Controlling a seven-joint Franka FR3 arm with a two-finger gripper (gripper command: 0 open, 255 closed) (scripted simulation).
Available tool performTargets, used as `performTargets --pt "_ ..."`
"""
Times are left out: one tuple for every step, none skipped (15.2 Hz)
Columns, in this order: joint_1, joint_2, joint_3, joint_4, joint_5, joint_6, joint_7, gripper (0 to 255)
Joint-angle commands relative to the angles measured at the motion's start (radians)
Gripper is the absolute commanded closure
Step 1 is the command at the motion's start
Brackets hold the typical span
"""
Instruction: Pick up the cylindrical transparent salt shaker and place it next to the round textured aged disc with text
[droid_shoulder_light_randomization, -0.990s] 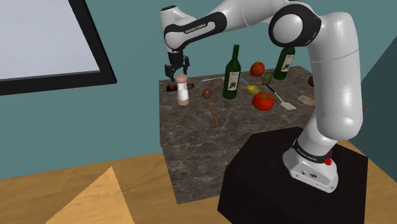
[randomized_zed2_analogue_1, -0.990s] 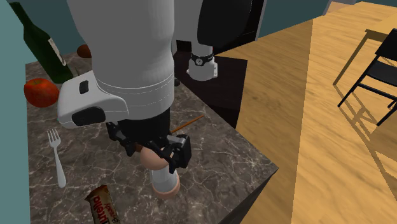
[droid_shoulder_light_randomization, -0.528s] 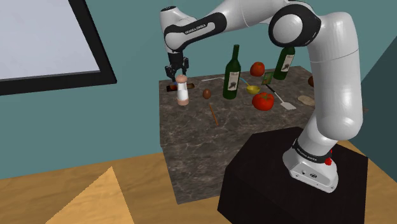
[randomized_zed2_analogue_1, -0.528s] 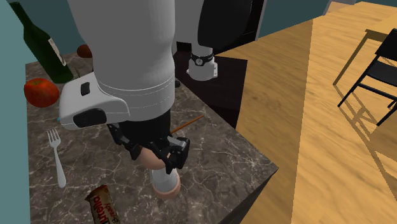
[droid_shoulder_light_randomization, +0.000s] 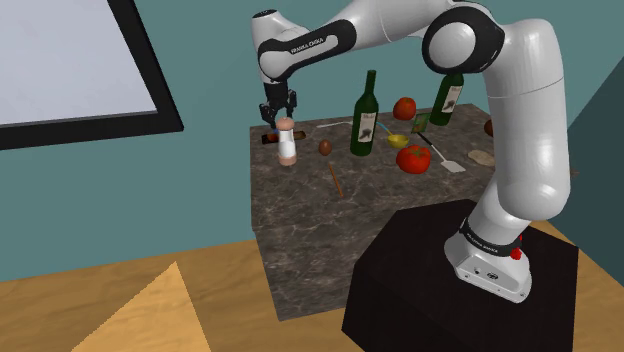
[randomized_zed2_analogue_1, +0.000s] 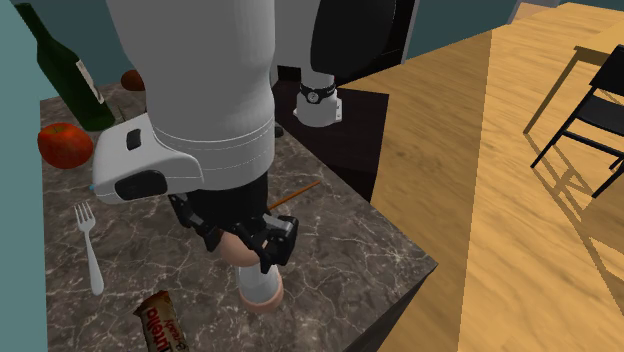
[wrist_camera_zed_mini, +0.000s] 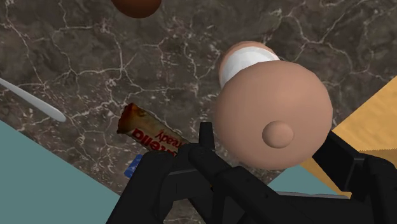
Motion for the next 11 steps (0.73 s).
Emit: performTargets --pt "0.000 0.000 0.000 0.000 0.000 0.000 0.000 255" --pt "0.000 -0.003 0.000 0.008 0.001 -0.011 -0.001 255" --pt "0.000 -0.006 0.001 0.017 0.002 -0.023 -0.003 255" --pt "0.001 -0.008 0.001 0.027 0.003 -0.035 -0.004 255" --pt "0.001 -0.011 0.001 0.036 0.003 -0.047 -0.006 255" --pt "0.001 -0.013 0.002 0.046 0.004 -0.059 -0.007 255" --pt "0.001 -0.015 0.002 0.056 0.005 -0.071 -0.009 255" --pt "0.002 -0.017 0.002 0.067 0.005 -0.084 -0.010 255" --pt "0.002 -0.019 0.002 0.078 0.006 -0.096 -0.011 255" --pt "0.002 -0.020 0.003 0.089 0.007 -0.108 -0.013 255" --pt "0.003 -0.021 0.003 0.101 0.007 -0.121 -0.014 255"
